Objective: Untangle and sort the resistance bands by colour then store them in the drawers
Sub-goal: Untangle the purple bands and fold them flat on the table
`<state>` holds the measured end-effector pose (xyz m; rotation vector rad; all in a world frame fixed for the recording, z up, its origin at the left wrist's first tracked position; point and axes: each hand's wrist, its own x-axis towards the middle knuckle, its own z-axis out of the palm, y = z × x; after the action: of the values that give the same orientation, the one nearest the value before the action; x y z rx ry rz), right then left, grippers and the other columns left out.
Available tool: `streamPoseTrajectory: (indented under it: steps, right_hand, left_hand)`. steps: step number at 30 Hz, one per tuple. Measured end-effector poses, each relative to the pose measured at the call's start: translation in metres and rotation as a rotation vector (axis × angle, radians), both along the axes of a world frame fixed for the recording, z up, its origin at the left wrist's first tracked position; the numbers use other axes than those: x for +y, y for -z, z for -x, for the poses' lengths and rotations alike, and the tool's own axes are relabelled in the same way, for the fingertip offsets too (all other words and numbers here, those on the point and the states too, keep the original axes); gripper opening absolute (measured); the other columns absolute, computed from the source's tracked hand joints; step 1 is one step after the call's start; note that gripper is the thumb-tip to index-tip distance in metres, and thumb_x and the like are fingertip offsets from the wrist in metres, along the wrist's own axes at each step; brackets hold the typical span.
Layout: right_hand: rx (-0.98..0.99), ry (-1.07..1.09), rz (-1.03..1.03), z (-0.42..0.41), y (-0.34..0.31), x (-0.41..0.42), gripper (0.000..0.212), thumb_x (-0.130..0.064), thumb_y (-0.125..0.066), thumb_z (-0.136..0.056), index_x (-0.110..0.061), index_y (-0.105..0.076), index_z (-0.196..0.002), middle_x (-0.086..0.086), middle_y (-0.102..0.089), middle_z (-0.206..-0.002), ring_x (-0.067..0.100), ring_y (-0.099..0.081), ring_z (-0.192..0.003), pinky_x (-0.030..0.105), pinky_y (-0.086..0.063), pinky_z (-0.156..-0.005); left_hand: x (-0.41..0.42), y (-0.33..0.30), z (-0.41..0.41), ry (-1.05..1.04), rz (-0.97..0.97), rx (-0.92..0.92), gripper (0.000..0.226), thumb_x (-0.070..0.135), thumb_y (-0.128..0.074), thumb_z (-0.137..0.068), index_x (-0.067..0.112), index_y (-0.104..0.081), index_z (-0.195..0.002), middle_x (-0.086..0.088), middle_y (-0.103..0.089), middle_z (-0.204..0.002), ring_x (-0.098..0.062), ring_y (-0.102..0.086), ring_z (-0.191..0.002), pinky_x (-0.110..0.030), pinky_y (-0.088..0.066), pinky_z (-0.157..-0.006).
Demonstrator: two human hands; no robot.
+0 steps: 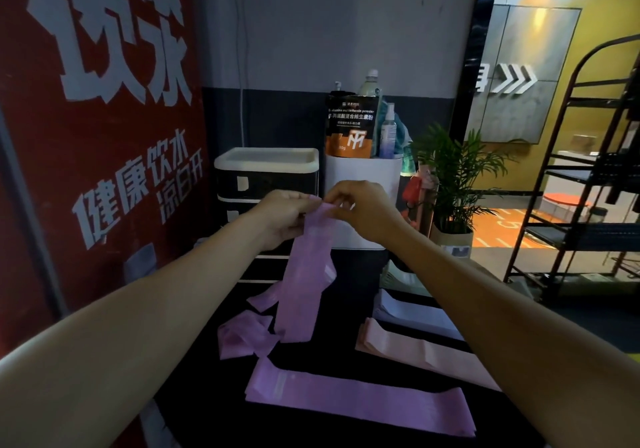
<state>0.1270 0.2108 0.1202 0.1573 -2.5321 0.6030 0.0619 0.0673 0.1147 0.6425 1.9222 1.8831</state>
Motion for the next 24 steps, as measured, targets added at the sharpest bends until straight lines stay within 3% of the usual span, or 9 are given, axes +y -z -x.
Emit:
streamPoseTrajectory:
  steps: [3, 5, 8, 11, 13, 15, 21, 24]
  right_hand:
    - [0.037, 0.048, 0.105, -0.002, -0.004, 0.001, 0.008, -0.011, -0.064, -0.086, -0.01, -0.069, -0.092, 0.004, -0.067, -0.087, 0.003, -0.052, -0.07, 0.002, -0.038, -0.06]
    - [0.057, 0.051, 0.119, -0.003, -0.009, 0.001, 0.009, -0.011, -0.063, -0.087, -0.008, -0.07, -0.092, 0.005, -0.068, -0.09, 0.007, -0.055, -0.076, 0.005, -0.038, -0.061]
    - [0.061, 0.04, 0.1, -0.007, -0.014, -0.003, 0.012, -0.013, -0.062, -0.088, -0.006, -0.071, -0.094, 0.005, -0.068, -0.09, 0.009, -0.055, -0.08, 0.006, -0.037, -0.064]
    - [0.077, 0.031, 0.098, -0.009, -0.017, -0.003, 0.013, -0.013, -0.062, -0.088, -0.006, -0.071, -0.093, 0.007, -0.069, -0.09, 0.01, -0.056, -0.079, 0.011, -0.041, -0.067]
    - [0.082, 0.033, 0.099, -0.01, -0.018, -0.002, 0.013, -0.012, -0.061, -0.088, -0.006, -0.072, -0.093, 0.008, -0.069, -0.09, 0.015, -0.059, -0.081, 0.021, -0.046, -0.073]
    - [0.083, 0.036, 0.102, -0.012, -0.018, 0.001, 0.013, -0.012, -0.062, -0.088, -0.006, -0.072, -0.094, 0.01, -0.07, -0.091, 0.019, -0.061, -0.084, 0.03, -0.048, -0.08]
    - [0.113, 0.017, 0.166, -0.018, -0.021, 0.01, 0.011, -0.013, -0.065, -0.086, -0.005, -0.071, -0.09, 0.011, -0.069, -0.089, 0.02, -0.061, -0.081, 0.033, -0.049, -0.08]
    - [0.121, 0.036, 0.144, -0.018, -0.024, 0.011, 0.008, -0.01, -0.066, -0.085, -0.004, -0.071, -0.086, 0.011, -0.069, -0.086, 0.014, -0.058, -0.075, 0.027, -0.048, -0.075]
  left_hand:
    - [-0.003, -0.001, -0.004, 0.004, 0.018, 0.004, 0.005, 0.014, -0.064, -0.086, 0.013, -0.062, -0.091, -0.005, -0.067, -0.092, -0.017, -0.064, -0.089, -0.027, -0.052, -0.075]
    - [-0.007, 0.0, -0.004, -0.072, 0.09, 0.088, 0.019, 0.017, -0.072, -0.08, 0.015, -0.057, -0.092, -0.006, -0.065, -0.099, -0.021, -0.062, -0.096, -0.031, -0.052, -0.083]
    - [-0.01, -0.003, -0.003, -0.172, 0.14, 0.277, 0.038, 0.021, -0.076, -0.075, 0.016, -0.053, -0.106, 0.0, -0.058, -0.097, -0.016, -0.057, -0.094, -0.027, -0.048, -0.075]
    - [-0.008, -0.008, -0.009, -0.103, 0.089, 0.393, 0.023, 0.017, -0.071, -0.081, 0.017, -0.062, -0.102, 0.007, -0.06, -0.088, -0.007, -0.055, -0.084, -0.018, -0.041, -0.066]
    - [-0.004, -0.009, -0.013, -0.111, 0.081, 0.443, 0.007, 0.016, -0.066, -0.085, 0.019, -0.065, -0.091, 0.007, -0.062, -0.084, -0.004, -0.055, -0.079, -0.017, -0.04, -0.065]
    - [-0.001, -0.01, -0.015, -0.126, 0.071, 0.456, 0.006, 0.016, -0.064, -0.087, 0.021, -0.065, -0.086, 0.006, -0.063, -0.083, -0.004, -0.056, -0.078, -0.017, -0.042, -0.065]
    - [0.004, -0.017, -0.02, -0.074, 0.044, 0.464, 0.008, 0.014, -0.063, -0.088, 0.021, -0.065, -0.085, 0.002, -0.064, -0.086, -0.01, -0.06, -0.084, -0.02, -0.05, -0.074]
    - [0.006, -0.021, -0.02, -0.041, 0.073, 0.461, 0.006, 0.013, -0.067, -0.085, 0.017, -0.065, -0.089, -0.003, -0.066, -0.089, -0.016, -0.063, -0.088, -0.026, -0.054, -0.078]
